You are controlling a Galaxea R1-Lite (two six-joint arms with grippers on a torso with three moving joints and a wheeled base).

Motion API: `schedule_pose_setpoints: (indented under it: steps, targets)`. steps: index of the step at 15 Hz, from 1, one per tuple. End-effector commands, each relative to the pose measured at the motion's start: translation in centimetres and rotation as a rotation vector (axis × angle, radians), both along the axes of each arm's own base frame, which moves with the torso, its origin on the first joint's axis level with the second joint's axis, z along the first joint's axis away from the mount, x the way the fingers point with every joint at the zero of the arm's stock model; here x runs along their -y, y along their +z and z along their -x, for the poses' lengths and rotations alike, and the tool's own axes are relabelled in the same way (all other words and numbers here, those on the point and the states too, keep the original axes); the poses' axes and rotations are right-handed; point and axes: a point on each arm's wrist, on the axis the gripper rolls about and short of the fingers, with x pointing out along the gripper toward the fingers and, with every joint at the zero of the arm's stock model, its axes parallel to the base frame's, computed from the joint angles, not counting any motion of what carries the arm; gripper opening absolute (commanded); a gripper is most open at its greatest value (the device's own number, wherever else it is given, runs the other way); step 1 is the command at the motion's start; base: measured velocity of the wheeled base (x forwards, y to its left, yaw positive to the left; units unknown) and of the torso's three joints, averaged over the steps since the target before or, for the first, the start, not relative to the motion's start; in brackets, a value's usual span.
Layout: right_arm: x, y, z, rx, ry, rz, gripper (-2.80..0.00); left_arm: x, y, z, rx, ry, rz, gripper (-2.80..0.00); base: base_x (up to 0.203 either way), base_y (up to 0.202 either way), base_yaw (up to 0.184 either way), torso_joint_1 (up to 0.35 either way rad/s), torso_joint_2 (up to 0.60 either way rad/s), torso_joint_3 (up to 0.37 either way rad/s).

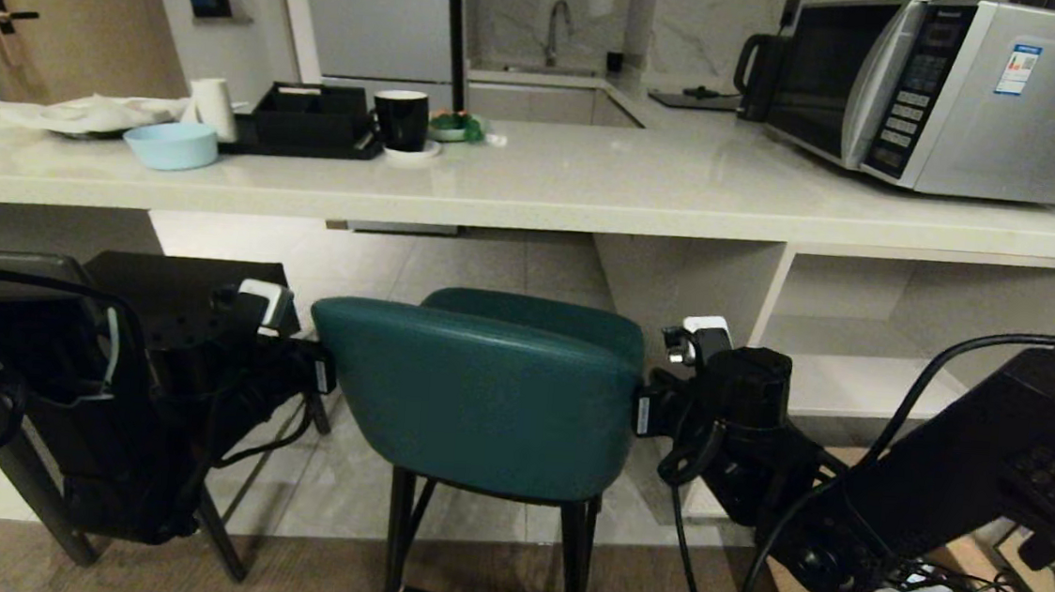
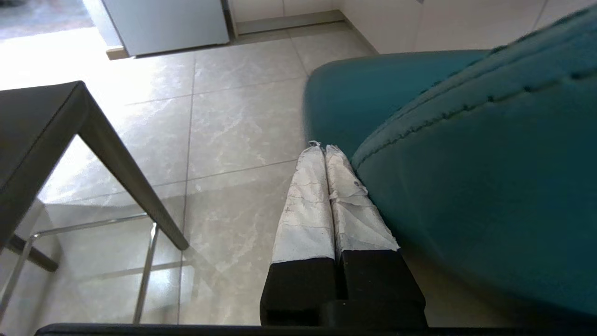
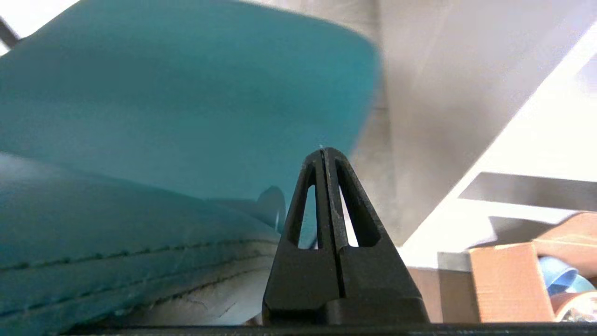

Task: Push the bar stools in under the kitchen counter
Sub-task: Push the blue chair back under the dining table

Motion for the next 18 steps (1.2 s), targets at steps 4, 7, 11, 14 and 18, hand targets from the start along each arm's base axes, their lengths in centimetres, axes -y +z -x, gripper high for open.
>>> schedule_pose_setpoints:
  steps: [4, 7, 11, 14, 18]
  targets:
    - [1.6, -0.3, -3.9, 0.008, -0.081, 0.0, -2.8, 4.0, 1.2, 2.1, 0.01, -0.148, 0.033, -2.8, 0.0, 0.0, 0.0, 0.0, 0.0, 0.0]
    - [1.7, 0.2, -5.0, 0.01, -0.091, 0.007, -2.8, 4.0, 1.2, 2.5, 0.0, -0.139, 0.029, -2.8, 0.0, 0.0, 0.0, 0.0, 0.0, 0.0]
    - [1.6, -0.1, -4.9, 0.006, -0.088, 0.014, -2.8, 4.2, 1.7, 3.2, 0.013, -0.036, 0.01, -2.8, 0.0, 0.0, 0.0, 0.0, 0.0, 0.0]
    - [1.6, -0.2, -4.8, 0.002, -0.088, 0.015, -2.8, 3.8, 0.9, 3.8, -0.022, 0.016, -0.02, -2.8, 0.0, 0.0, 0.0, 0.0, 0.0, 0.0]
    - [1.5, -0.4, -4.6, -0.005, -0.085, 0.017, -2.8, 3.6, 0.9, 3.6, -0.019, 0.027, -0.019, -2.8, 0.0, 0.0, 0.0, 0.0, 0.0, 0.0]
